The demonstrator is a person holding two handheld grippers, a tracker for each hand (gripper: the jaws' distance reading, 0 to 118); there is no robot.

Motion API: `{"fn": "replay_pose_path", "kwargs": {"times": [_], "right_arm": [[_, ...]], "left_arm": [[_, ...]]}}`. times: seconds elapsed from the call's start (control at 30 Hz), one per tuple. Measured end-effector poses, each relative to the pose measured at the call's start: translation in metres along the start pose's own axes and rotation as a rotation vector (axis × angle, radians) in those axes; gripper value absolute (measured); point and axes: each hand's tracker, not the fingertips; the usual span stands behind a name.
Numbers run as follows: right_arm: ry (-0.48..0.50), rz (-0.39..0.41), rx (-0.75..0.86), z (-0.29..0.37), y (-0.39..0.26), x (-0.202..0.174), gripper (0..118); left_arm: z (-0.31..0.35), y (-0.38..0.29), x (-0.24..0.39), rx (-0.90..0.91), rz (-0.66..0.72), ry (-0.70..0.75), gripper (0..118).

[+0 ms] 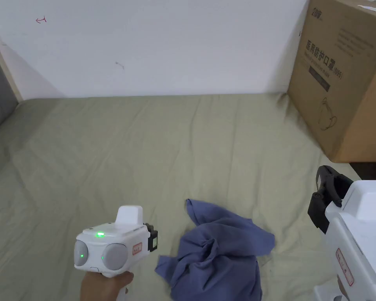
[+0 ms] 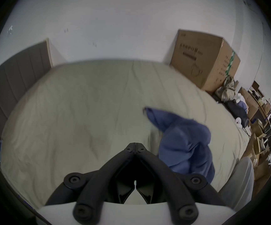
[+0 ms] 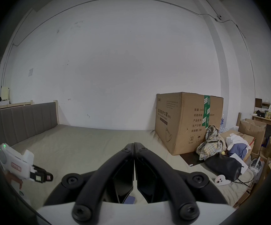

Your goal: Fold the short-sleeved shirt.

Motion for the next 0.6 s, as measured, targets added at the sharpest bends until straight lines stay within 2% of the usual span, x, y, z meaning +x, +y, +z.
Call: {"fn": "replay_pose_path", "kwargs": {"times": [0.07,0.1,0.13,0.23,0.27,0.43,0.5,0.57,0.6], "right_arm": [[-0.002,0.003,-0.016,-0.006,-0.005,0.001,0],[-0.002,0.004,-0.024,-0.009,-0.007,0.002,0],[-0.001,0.005,-0.033,-0.012,-0.009,0.002,0],[-0.004,0.011,-0.059,-0.021,-0.015,0.004,0],[-0.004,0.014,-0.069,-0.025,-0.018,0.005,0],[-0.012,0.006,-0.103,-0.038,-0.028,0.008,0],[-0.014,0.001,-0.112,-0.041,-0.031,0.009,0],[-0.015,0.002,-0.124,-0.045,-0.034,0.008,0],[-0.014,0.002,-0.129,-0.047,-0.036,0.008,0]], "left_arm": [[-0.018,-0.006,-0.003,-0.065,0.024,-0.015,0],[-0.025,-0.009,-0.003,-0.076,0.038,0.000,7],[-0.033,-0.011,-0.004,-0.106,0.044,0.014,24],[-0.053,-0.018,-0.004,-0.178,0.055,0.001,85],[-0.057,-0.020,0.000,-0.181,0.049,0.005,92],[-0.079,-0.031,0.011,-0.257,0.010,0.046,90],[-0.090,-0.038,0.014,-0.296,0.017,0.049,76],[-0.089,-0.043,0.020,-0.253,-0.029,0.079,71],[-0.085,-0.041,0.023,-0.260,-0.038,0.082,62]]}}
